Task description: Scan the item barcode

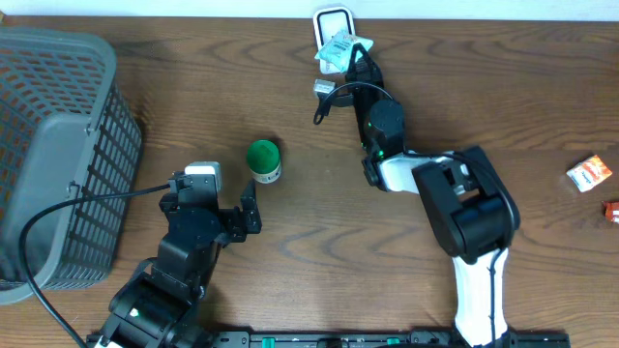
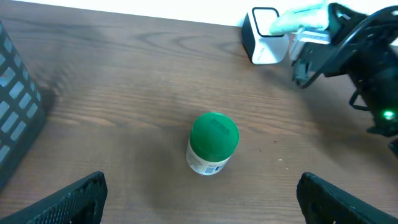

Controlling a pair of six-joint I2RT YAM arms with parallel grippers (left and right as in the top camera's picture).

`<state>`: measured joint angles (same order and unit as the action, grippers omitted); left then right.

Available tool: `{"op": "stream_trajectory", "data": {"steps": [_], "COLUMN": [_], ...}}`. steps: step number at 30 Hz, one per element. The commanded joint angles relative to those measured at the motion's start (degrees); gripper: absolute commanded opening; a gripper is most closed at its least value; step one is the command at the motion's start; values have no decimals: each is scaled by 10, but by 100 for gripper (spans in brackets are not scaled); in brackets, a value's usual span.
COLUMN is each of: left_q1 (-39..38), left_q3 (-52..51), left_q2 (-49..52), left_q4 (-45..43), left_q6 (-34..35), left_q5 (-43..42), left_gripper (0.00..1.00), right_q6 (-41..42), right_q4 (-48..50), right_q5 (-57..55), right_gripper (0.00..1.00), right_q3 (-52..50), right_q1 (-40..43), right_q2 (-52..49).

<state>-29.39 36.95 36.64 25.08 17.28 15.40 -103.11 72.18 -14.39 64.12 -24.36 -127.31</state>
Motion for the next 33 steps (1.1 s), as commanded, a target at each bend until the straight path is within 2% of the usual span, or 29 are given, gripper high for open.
{"op": "stream_trajectory", "data": {"steps": [1,13,23,33], "left_q1": [2,2,2,2], "left_q3": [1,1,1,1], "left_q2": [0,0,0,0], "left_q4": [-2,-2,-2,-2], "left_q6": [-7,-7,-7,-7], "left_q5": [7,8,8,8], "left_gripper": [98,98,98,98], "right_q6": [-18,-17,-19,-28], "right_q4": [4,-45,-136,-294], "right_q5": [15,40,22,-4], "right_gripper": [1,2,1,2], "right_q3": [38,172,171,165], "right_q1": [7,28,35,29], "right_q2": [-22,-98,-101,-101]}}
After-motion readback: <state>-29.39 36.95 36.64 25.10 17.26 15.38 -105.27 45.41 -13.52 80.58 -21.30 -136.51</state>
